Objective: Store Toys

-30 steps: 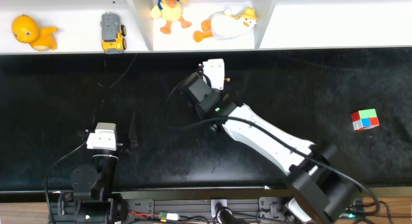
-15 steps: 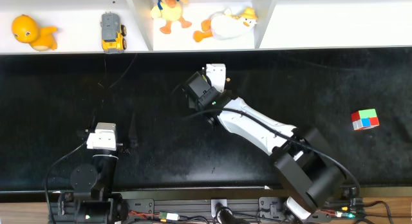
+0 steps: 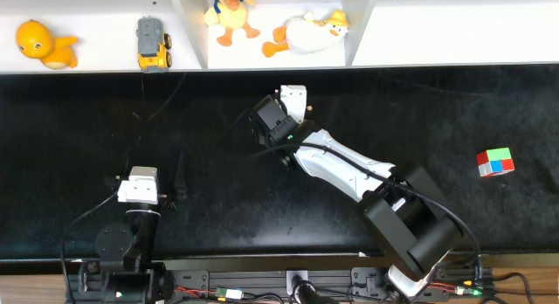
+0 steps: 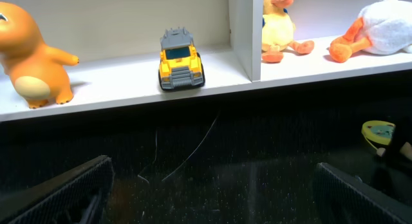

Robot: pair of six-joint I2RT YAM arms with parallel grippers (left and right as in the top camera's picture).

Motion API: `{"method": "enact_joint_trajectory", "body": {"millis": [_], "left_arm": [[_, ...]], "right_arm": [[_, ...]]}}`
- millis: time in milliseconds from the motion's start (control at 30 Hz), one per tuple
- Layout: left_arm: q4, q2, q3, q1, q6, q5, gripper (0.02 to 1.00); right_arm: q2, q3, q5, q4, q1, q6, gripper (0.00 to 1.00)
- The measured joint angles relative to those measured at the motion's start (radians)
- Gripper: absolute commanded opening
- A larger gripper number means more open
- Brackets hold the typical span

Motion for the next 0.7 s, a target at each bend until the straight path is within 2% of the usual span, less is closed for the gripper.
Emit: {"method": "enact_joint_trajectory", "body": {"millis": [33, 100, 333, 500, 700], "left_arm": [[0.000, 0.000, 0.000, 0.000, 0.000, 0.000, 0.998], [0.000, 0.000, 0.000, 0.000, 0.000, 0.000, 0.998], [0.000, 0.000, 0.000, 0.000, 0.000, 0.000, 0.998], [0.000, 0.000, 0.000, 0.000, 0.000, 0.000, 0.998], [0.000, 0.000, 0.000, 0.000, 0.000, 0.000, 0.998]], "right_arm": [[0.000, 0.001, -0.007, 0.000, -0.001, 0.000, 0.573], [0.002, 0.003, -0.009, 0.001, 0.000, 0.003, 0.428], [0.004, 0.006, -0.026, 0.002, 0.000, 0.008, 0.042], [0.001, 0.009, -0.025, -0.026, 0.000, 0.013, 0.042], [-0.113, -0.057, -0.020, -0.175, -0.024, 0.011, 0.042]]}}
